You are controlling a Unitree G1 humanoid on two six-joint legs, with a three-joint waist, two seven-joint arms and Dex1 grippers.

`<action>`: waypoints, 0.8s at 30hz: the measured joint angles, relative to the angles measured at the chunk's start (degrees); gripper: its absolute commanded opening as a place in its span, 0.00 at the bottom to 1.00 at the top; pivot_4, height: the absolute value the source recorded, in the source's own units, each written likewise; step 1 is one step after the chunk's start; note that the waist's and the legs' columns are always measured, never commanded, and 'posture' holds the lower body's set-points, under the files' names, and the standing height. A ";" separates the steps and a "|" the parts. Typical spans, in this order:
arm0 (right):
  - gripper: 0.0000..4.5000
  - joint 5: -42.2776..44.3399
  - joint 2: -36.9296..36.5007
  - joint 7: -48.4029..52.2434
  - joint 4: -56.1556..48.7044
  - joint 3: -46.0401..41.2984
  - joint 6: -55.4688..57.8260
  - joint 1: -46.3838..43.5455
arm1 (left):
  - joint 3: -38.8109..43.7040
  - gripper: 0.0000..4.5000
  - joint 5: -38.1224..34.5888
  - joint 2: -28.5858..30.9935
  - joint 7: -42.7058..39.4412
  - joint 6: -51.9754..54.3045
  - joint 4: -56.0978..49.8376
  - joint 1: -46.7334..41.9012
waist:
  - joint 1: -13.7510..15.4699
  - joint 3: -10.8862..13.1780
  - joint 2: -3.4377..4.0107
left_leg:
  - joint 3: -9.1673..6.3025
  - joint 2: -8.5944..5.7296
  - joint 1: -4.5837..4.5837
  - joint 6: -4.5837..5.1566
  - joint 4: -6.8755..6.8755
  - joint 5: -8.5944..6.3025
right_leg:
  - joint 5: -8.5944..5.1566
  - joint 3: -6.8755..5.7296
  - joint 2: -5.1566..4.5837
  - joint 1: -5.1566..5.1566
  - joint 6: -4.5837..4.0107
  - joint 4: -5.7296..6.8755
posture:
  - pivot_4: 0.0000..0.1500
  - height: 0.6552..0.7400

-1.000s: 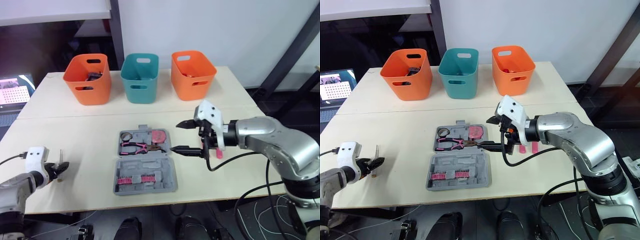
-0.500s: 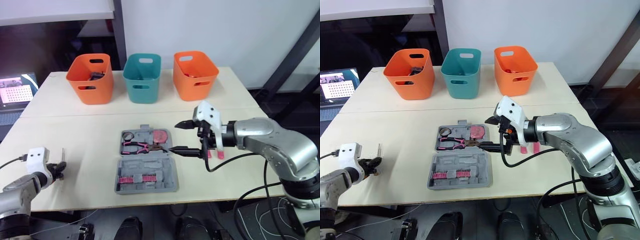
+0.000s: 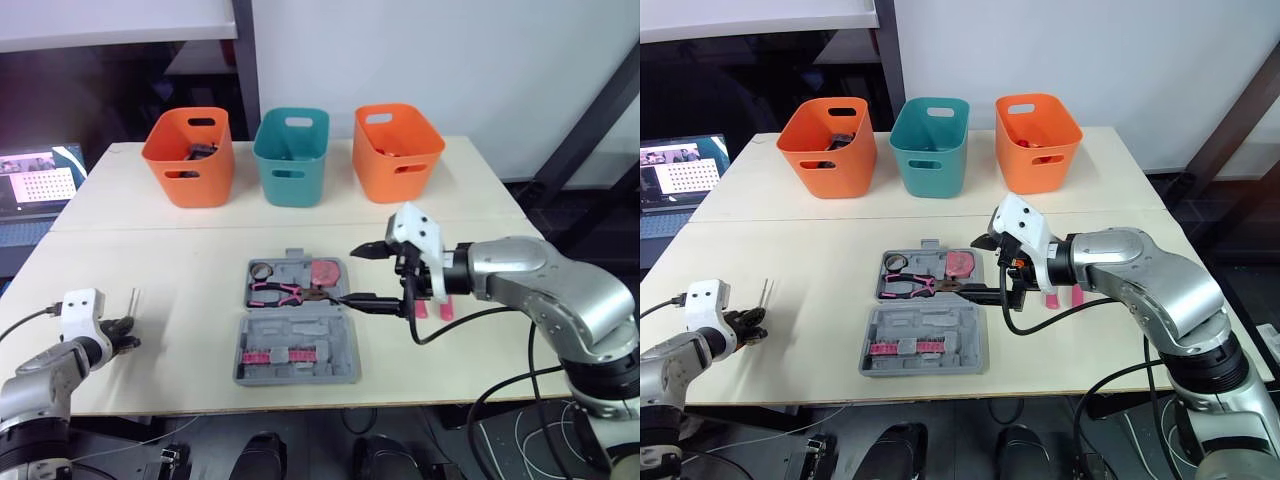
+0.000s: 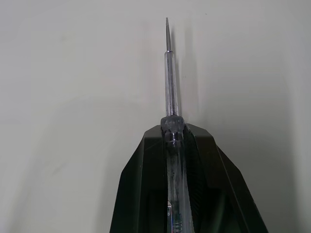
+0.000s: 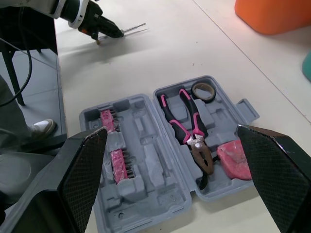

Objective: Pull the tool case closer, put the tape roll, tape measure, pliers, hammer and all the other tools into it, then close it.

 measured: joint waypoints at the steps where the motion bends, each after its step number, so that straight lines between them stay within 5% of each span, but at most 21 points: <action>1: 1.00 0.00 -0.08 0.01 0.00 0.00 0.00 0.08 | -0.84 0.00 0.02 0.70 -1.60 -0.43 -0.09 -0.20 | 0.01 0.01 -0.02 | 0.00 0.00 -0.02 0.00 0.00 0.00 | 0.00 0.00 0.00 -0.01 -0.01 -0.01 | 1.00 1.00; 16: 1.00 0.46 -0.37 -4.64 -4.68 -3.37 0.93 5.91 | -22.99 0.00 -6.07 11.95 -38.72 5.52 -8.62 -22.72 | -0.47 0.24 -0.40 | 0.06 0.04 -0.11 0.00 -0.13 0.00 | -0.01 0.03 0.09 -0.11 0.06 -0.06 | 1.00 1.00; 24: 1.00 4.02 0.21 -12.10 -14.23 -9.95 5.59 14.80 | -39.36 0.00 3.15 11.28 -54.97 1.88 3.00 -41.31 | -0.04 0.30 -0.49 | 0.05 0.05 -0.15 0.01 -0.07 0.00 | -0.02 0.03 0.09 -0.08 0.06 -0.09 | 1.00 1.00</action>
